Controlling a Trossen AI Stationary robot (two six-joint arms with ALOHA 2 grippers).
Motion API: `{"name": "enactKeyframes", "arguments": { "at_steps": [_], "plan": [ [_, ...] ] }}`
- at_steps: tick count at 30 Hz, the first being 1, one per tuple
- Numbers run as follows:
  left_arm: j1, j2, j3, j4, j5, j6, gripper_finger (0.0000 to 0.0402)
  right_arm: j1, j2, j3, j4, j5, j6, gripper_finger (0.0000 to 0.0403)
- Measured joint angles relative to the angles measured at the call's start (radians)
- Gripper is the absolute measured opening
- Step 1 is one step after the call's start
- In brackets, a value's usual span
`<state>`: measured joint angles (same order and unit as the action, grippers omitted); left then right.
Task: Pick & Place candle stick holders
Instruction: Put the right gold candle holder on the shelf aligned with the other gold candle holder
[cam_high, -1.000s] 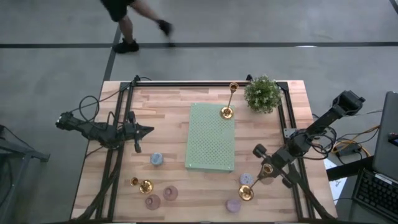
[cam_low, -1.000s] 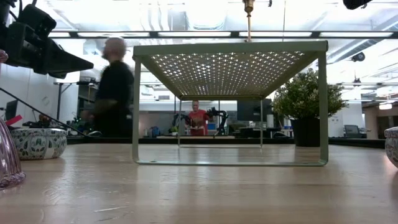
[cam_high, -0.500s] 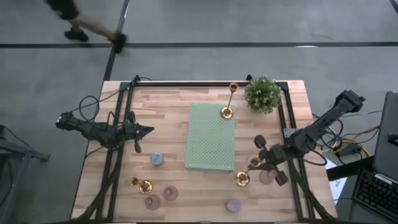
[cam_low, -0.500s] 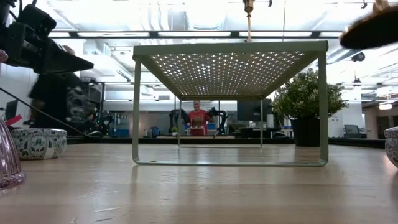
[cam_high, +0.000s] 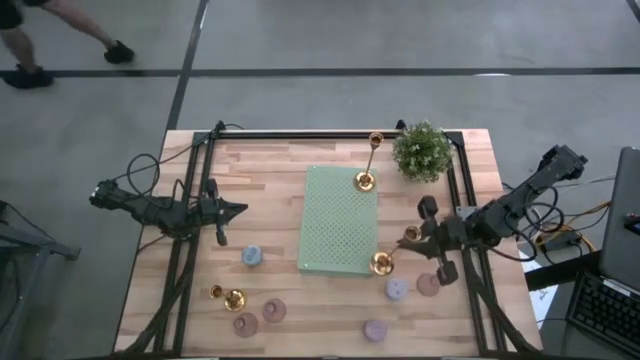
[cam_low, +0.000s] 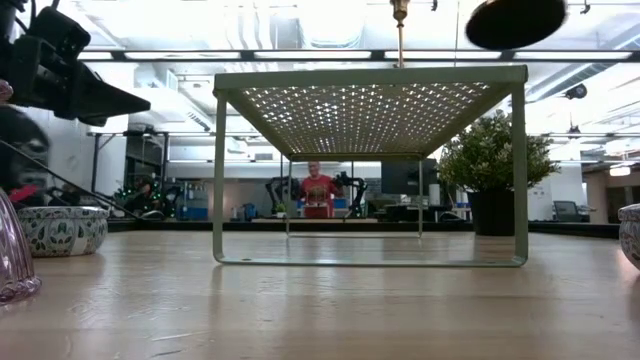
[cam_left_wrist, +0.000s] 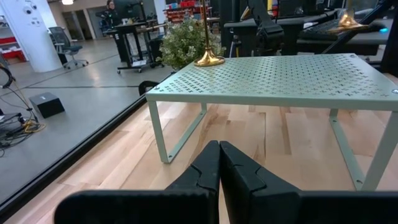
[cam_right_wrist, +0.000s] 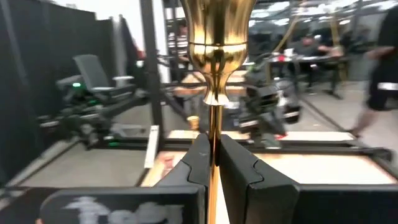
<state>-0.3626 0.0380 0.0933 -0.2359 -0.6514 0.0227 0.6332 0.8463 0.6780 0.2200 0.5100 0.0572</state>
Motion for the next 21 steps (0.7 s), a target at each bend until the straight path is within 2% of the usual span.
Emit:
{"name": "enactKeyframes", "arguments": {
  "at_steps": [5, 21],
  "plan": [
    [0.0, 0.0, 0.0, 0.0, 0.0, 0.0, 0.0014, -0.053, 0.0, 0.023, -0.007, 0.028, -0.035, 0.0013],
    [0.0, 0.0, 0.0, 0.0, 0.0, 0.0, 0.0014, -0.291, 0.016, 0.023, -0.008, 0.023, -0.06, 0.0013]
  ]
}}
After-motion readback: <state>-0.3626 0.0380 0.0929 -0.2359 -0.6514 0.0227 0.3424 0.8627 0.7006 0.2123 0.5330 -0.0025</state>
